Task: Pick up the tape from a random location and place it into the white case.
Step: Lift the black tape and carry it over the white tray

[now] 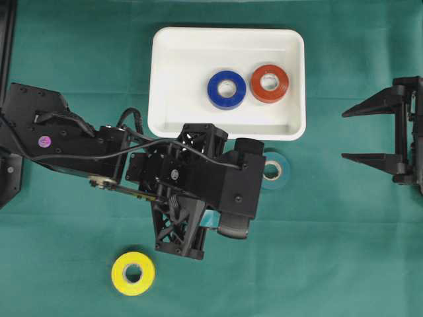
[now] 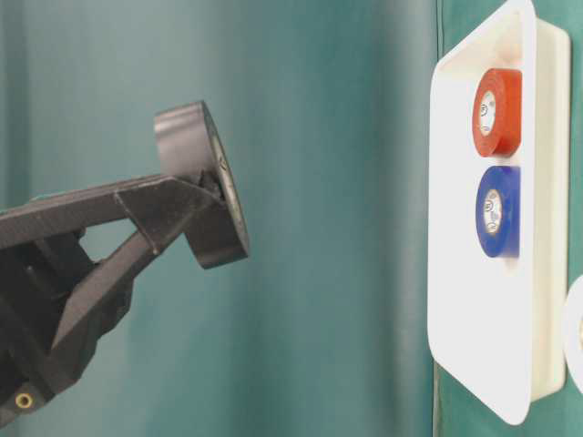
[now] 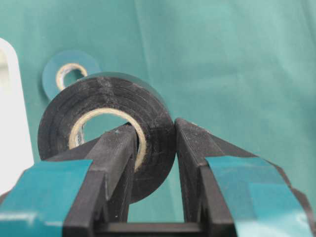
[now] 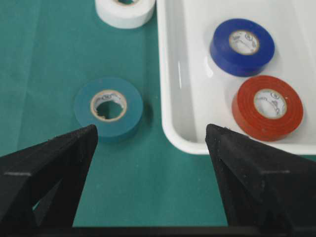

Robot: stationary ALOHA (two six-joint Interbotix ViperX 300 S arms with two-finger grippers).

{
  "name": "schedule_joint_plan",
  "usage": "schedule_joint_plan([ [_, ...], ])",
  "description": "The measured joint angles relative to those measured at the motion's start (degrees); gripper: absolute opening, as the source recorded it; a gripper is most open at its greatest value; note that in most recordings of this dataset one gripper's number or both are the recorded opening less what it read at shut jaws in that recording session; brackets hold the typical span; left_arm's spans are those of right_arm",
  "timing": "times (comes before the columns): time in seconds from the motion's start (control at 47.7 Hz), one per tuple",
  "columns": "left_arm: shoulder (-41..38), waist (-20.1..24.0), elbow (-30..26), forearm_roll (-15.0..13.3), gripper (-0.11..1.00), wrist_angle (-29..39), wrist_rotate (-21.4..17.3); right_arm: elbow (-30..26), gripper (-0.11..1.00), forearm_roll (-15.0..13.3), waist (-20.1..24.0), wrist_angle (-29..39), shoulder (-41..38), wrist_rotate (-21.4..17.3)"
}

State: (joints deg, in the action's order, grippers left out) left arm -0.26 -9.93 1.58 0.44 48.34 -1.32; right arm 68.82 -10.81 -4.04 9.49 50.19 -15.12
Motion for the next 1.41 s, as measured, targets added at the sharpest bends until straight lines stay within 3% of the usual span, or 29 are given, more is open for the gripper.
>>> schedule_joint_plan([
  [1.133,0.0,0.1,0.4,0.0,0.19,0.3,0.0,0.0,0.84,0.0,0.0,0.0,0.0,0.0],
  [1.405,0.7,6.2,0.9,0.0,0.19,1.8,-0.1,0.0,0.84,0.0,0.1,0.0,0.0,0.0],
])
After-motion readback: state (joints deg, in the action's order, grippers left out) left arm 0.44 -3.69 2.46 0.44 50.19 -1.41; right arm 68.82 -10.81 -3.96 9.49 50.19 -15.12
